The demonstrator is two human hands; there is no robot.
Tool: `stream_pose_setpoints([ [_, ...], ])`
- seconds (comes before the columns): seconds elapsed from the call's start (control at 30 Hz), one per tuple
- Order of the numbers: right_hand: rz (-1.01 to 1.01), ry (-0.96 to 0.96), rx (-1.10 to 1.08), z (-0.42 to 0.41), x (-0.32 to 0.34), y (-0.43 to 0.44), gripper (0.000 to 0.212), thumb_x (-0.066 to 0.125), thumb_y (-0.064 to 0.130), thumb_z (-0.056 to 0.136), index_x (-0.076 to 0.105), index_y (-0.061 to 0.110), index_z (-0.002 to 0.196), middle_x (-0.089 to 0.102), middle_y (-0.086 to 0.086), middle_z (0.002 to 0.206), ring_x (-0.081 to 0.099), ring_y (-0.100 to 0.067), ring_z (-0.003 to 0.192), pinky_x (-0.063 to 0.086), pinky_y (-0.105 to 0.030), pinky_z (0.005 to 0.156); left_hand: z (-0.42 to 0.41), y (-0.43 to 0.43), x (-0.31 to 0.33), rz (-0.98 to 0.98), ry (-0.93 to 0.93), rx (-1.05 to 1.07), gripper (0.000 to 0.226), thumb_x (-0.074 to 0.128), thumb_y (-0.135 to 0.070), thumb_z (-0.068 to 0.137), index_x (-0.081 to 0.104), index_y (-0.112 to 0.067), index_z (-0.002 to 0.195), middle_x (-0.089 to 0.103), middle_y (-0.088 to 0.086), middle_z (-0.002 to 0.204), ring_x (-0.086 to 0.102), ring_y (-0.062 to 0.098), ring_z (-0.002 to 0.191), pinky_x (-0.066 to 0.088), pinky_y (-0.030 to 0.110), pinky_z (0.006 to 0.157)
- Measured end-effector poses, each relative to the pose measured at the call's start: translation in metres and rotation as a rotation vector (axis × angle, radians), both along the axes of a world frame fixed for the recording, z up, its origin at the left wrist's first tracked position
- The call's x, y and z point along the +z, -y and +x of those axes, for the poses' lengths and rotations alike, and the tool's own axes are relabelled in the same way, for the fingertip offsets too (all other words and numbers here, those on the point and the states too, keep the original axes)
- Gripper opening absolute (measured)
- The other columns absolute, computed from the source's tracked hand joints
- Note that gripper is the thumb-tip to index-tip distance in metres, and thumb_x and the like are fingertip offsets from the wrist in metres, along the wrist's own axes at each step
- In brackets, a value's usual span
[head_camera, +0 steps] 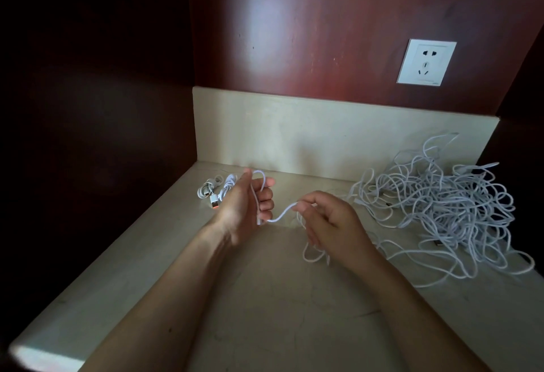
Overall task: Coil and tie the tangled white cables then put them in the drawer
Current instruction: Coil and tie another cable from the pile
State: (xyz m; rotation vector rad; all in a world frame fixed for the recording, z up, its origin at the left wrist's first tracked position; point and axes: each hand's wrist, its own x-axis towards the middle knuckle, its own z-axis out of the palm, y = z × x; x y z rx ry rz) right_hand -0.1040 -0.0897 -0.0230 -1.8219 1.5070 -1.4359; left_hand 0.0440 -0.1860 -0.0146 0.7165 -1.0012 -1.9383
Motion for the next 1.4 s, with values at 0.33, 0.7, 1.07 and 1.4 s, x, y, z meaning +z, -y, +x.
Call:
stream_pose_setpoints([
  [0.33, 0.001, 0.065, 0.140, 0.002, 0.008, -0.002, 0.020, 0.051, -0.003, 0.096, 0.069, 0.004, 0.091, 0.059, 0.022, 0.057, 0.053, 0.004, 0.052, 0.036, -0.007, 0.055, -0.009, -0.013, -0.008, -0.109, 0.348, -0.170, 0.054, 0.017, -0.054, 0.103, 0.045, -0.014, 0.080, 0.047, -0.002, 0.048, 0.024, 0.006, 0.035, 0.014, 0.012, 0.033],
  [0.7, -0.076, 0.184, 0.043, -0.003, -0.001, 0.004, 0.019, 0.062, 0.004, 0.092, 0.049, 0.018, 0.094, 0.048, -0.009, 0.058, 0.046, -0.012, 0.049, 0.037, -0.025, 0.050, -0.009, -0.034, 0.002, -0.059, 0.447, -0.761, 0.043, 0.034, -0.062, 0.080, 0.038, -0.024, 0.058, 0.021, -0.009, 0.041, 0.017, 0.001, 0.034, 0.007, 0.014, 0.035],
  [1.07, -0.033, 0.333, -0.023, -0.007, -0.001, 0.008, 0.012, 0.054, 0.003, 0.097, 0.051, 0.012, 0.091, 0.044, 0.009, 0.046, 0.033, -0.005, 0.040, 0.029, -0.017, 0.041, -0.012, -0.045, -0.003, -0.354, 0.611, -0.569, 0.052, 0.021, -0.052, 0.102, 0.032, -0.024, 0.060, 0.018, -0.006, 0.049, 0.012, 0.007, 0.042, 0.008, 0.015, 0.038],
  [1.4, 0.050, 0.467, -0.082, -0.004, 0.012, 0.002, 0.009, 0.058, 0.016, 0.096, 0.054, 0.014, 0.088, 0.034, 0.004, 0.040, 0.025, -0.008, 0.034, 0.022, -0.020, 0.038, -0.004, -0.041, 0.004, -0.375, 0.301, -0.608, 0.035, 0.036, -0.048, 0.094, 0.053, -0.020, 0.081, 0.020, -0.009, 0.046, 0.014, 0.003, 0.041, 0.014, 0.011, 0.036],
])
